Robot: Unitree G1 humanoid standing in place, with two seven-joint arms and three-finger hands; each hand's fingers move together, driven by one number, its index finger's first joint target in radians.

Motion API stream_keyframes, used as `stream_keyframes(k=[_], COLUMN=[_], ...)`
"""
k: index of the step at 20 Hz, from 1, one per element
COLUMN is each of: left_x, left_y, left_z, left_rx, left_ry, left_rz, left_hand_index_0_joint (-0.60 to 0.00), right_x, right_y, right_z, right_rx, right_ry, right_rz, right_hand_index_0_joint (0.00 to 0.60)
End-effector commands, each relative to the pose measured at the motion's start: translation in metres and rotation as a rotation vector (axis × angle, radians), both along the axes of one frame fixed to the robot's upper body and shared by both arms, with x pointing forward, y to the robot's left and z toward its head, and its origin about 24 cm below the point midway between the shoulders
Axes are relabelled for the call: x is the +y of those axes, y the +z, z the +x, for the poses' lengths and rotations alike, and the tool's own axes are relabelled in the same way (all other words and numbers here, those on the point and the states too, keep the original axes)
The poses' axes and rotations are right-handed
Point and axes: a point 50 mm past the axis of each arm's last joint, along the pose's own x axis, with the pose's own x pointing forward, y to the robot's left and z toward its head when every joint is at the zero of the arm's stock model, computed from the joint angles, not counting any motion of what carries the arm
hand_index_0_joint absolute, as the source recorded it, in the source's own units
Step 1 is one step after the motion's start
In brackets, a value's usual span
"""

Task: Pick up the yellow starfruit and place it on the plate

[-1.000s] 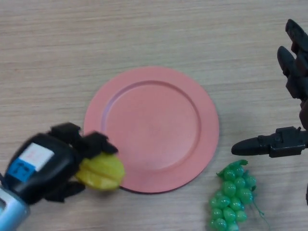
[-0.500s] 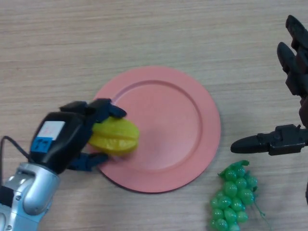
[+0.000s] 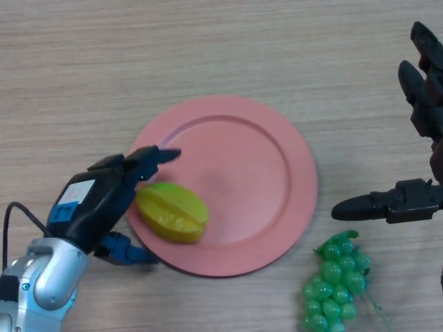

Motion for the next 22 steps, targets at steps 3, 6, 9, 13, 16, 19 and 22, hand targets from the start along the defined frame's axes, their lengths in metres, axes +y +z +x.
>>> stream_keyframes(k=[3,6,9,13,16,19,22], left_x=[0.004,0.008,0.019,0.029,0.039,0.049,0.053], left_y=[0.064,0.084,0.095,0.099,0.105,0.105,0.105], left_z=[-0.007,-0.013,-0.024,-0.036,-0.038,-0.043,-0.044], left_rx=[-0.381,-0.458,-0.467,-0.352,-0.325,-0.355,-0.389], left_ry=[0.018,0.023,0.020,-0.035,-0.039,-0.024,0.006], left_rz=[-0.156,-0.268,-0.545,-0.739,-0.746,-0.751,-0.725], left_hand_index_0_joint=[0.000,0.000,0.000,0.000,0.000,0.000,0.000], right_x=[-0.003,-0.002,0.001,-0.003,-0.006,-0.008,-0.007], right_y=[0.031,0.030,0.027,0.027,0.023,0.022,0.023], right_z=[-0.010,-0.010,-0.011,-0.013,-0.014,-0.016,-0.016], right_rx=[-0.239,-0.233,-0.221,-0.213,-0.205,-0.190,-0.194], right_ry=[0.006,0.003,0.013,0.013,0.005,0.002,0.006], right_rz=[0.018,0.019,0.024,0.025,-0.015,-0.026,-0.036], right_hand_index_0_joint=[0.000,0.000,0.000,0.000,0.000,0.000,0.000])
